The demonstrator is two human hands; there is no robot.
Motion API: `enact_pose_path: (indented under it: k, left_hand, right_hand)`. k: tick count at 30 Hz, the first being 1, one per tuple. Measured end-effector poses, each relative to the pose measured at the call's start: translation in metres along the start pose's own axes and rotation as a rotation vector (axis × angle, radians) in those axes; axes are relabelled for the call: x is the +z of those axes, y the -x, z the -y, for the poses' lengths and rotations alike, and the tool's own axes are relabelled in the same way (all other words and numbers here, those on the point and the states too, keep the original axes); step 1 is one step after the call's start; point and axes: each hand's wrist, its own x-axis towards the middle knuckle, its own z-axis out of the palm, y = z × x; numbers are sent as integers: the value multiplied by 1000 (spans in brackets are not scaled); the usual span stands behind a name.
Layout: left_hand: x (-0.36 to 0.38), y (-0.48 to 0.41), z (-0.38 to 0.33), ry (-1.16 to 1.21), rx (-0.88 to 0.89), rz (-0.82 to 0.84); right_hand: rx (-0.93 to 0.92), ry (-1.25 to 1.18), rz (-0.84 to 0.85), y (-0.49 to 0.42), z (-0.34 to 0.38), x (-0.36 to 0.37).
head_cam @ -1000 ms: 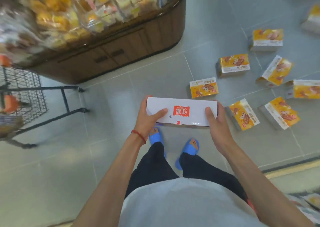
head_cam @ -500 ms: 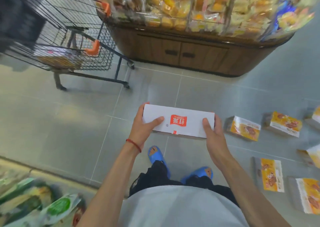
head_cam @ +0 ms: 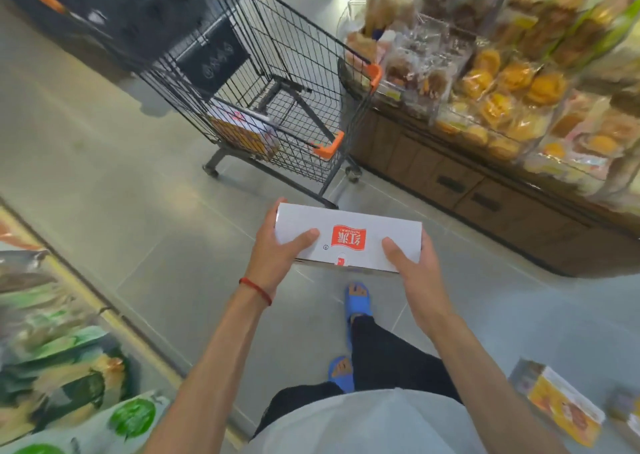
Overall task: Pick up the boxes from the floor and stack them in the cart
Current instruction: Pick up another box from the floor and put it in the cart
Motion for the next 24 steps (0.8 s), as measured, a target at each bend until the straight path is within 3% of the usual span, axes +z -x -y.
enact_pose_path:
  k: [12, 19, 24]
  left_hand:
    - [-84, -194, -104, -9, 45, -160]
    - [-153, -299, -132, -16, 117, -145]
    - [-203, -374, -155, -76, 139, -15]
  right_hand:
    - [-16, 53, 86, -187, 107, 143]
    - [-55, 66, -6, -257, 148, 237]
    - [-13, 73, -109, -293, 151, 304]
